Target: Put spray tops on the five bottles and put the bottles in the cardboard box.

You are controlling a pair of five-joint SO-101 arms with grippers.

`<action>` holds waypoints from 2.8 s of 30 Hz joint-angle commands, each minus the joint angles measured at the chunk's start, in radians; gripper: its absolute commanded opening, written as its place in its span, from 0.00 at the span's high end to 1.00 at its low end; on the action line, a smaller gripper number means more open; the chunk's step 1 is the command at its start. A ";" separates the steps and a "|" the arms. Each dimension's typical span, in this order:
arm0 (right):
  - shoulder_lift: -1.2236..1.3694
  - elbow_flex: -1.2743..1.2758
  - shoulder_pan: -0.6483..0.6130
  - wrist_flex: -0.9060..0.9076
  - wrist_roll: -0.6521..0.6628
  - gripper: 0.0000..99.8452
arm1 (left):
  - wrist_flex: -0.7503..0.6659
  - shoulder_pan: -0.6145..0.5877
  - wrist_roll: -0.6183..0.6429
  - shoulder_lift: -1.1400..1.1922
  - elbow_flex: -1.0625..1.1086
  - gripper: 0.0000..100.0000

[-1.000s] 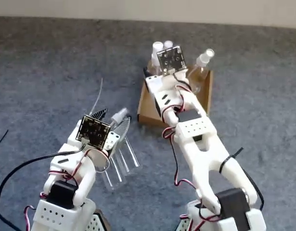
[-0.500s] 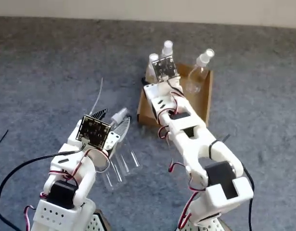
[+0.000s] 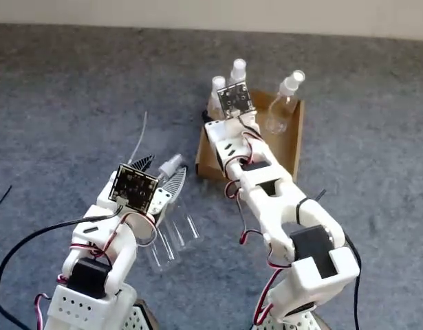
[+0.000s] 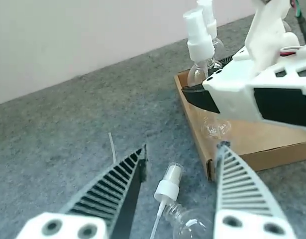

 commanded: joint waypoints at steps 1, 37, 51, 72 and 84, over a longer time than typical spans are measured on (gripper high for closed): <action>-0.001 -0.012 0.008 0.002 0.002 0.88 | 0.002 -0.015 -0.009 -0.008 -0.002 0.80; -0.415 -0.093 0.007 0.486 0.000 0.74 | 0.006 -0.030 -0.006 -0.007 -0.008 0.80; -0.381 -0.636 -0.389 1.523 -0.100 0.74 | 0.183 -0.418 0.060 0.005 -0.266 0.80; -0.036 -0.496 -0.466 1.351 -0.302 0.74 | 0.385 -0.823 -0.187 0.977 -0.943 0.79; -0.035 -0.328 -0.496 1.138 -0.330 0.74 | 0.385 -0.826 -0.187 1.095 -1.003 0.79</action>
